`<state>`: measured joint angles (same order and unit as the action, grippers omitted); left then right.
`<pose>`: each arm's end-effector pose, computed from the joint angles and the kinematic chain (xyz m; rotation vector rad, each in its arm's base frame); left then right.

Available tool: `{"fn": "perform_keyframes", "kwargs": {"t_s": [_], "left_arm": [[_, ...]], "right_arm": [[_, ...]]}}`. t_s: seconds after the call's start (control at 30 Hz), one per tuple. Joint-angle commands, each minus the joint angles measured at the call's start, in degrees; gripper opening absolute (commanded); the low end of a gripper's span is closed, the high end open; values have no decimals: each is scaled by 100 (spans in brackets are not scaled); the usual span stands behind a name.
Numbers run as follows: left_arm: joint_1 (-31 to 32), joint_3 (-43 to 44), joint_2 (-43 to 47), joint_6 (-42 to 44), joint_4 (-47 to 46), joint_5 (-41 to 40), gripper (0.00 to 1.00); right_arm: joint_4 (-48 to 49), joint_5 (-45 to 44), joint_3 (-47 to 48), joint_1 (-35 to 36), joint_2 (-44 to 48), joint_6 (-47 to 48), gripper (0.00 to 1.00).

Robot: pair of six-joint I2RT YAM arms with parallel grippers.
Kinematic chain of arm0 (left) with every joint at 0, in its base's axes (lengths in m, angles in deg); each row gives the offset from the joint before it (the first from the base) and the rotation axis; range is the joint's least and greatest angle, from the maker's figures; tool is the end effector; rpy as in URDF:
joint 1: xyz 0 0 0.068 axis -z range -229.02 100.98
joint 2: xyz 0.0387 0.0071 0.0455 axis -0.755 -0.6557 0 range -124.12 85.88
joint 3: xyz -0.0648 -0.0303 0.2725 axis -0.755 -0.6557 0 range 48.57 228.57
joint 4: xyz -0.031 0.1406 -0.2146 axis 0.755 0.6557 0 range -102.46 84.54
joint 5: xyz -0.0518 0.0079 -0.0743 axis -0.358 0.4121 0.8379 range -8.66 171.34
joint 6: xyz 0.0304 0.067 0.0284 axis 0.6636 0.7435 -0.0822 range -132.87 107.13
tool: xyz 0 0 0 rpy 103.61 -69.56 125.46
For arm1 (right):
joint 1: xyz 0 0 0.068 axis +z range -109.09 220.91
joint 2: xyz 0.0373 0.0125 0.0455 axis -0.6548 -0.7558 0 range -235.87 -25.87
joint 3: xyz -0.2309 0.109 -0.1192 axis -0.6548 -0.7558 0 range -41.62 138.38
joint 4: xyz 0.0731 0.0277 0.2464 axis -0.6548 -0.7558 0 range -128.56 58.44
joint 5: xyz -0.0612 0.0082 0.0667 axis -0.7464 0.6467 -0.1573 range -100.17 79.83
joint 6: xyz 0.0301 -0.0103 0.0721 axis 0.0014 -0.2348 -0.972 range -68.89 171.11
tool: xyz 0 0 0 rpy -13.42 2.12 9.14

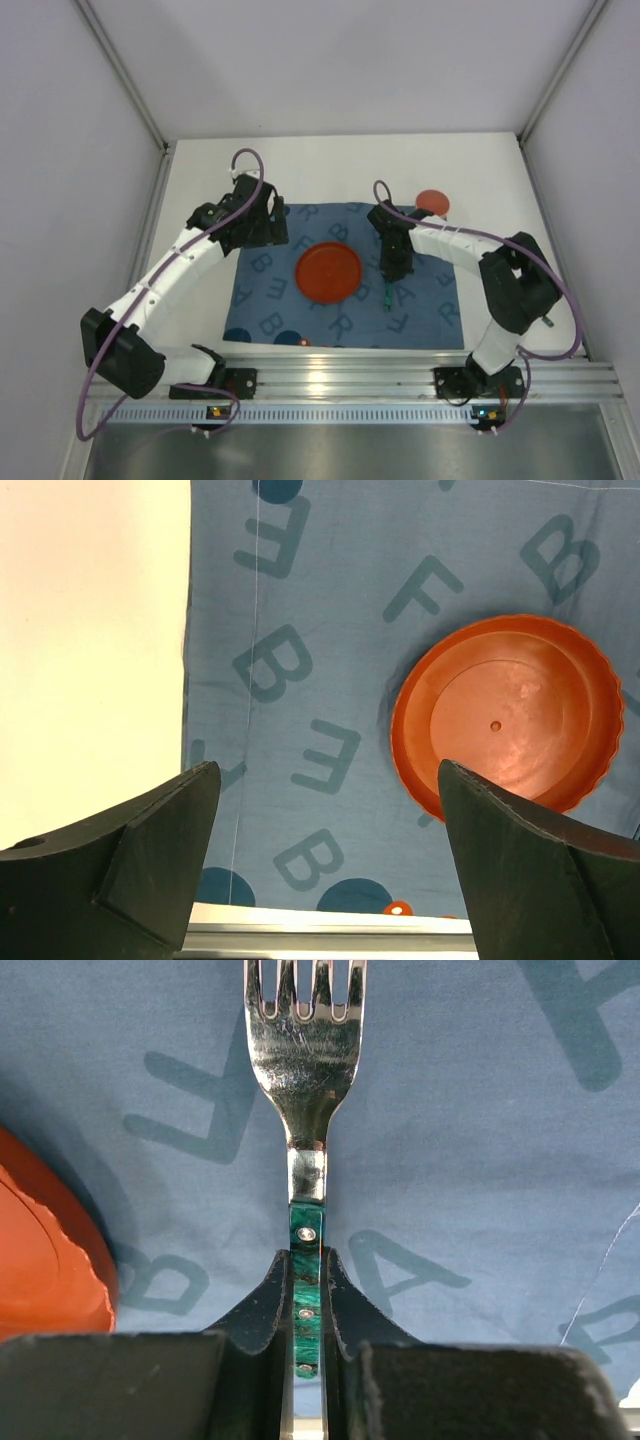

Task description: Set the dinner table for one person

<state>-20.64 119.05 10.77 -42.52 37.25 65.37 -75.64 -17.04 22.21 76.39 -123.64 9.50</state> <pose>0.2522 -0.1152 0.3048 -0.1385 2.4653 -0.0821 0.2657 0.1794 0.1610 0.1731 2.8982 0.0536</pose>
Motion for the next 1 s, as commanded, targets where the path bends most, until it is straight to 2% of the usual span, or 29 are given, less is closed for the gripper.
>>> {"fn": "perform_keyframes", "kwargs": {"t_s": [0.0,0.07,0.17,0.2,0.23,0.33,0.5,0.63,0.97], "left_arm": [[-34,-43,225,-23,-85,-135,95],[-34,-34,269,-32,-85,-187,95],[-34,-17,287,-41,-93,-249,95],[-34,-8,295,-58,-76,-319,95],[-43,27,278,-67,-67,-354,95],[-61,106,295,-102,-32,-469,95],[-78,124,427,-155,38,-600,95],[-105,28,585,-225,126,-697,95],[-131,-421,1086,-436,293,-803,95]], "right_arm": [[84,-261,339,265,30,170,0],[-30,-148,796,441,74,170,0],[291,650,1394,635,-21,21,0],[520,1366,1499,679,-83,-49,0],[723,1669,1718,766,-171,-110,0],[1277,2575,2367,977,-1020,-304,0],[1393,3516,3668,1373,-2279,-419,0],[1226,3702,4102,1479,-2948,-427,0],[1612,3667,4023,1602,-3221,-1112,0]]}}
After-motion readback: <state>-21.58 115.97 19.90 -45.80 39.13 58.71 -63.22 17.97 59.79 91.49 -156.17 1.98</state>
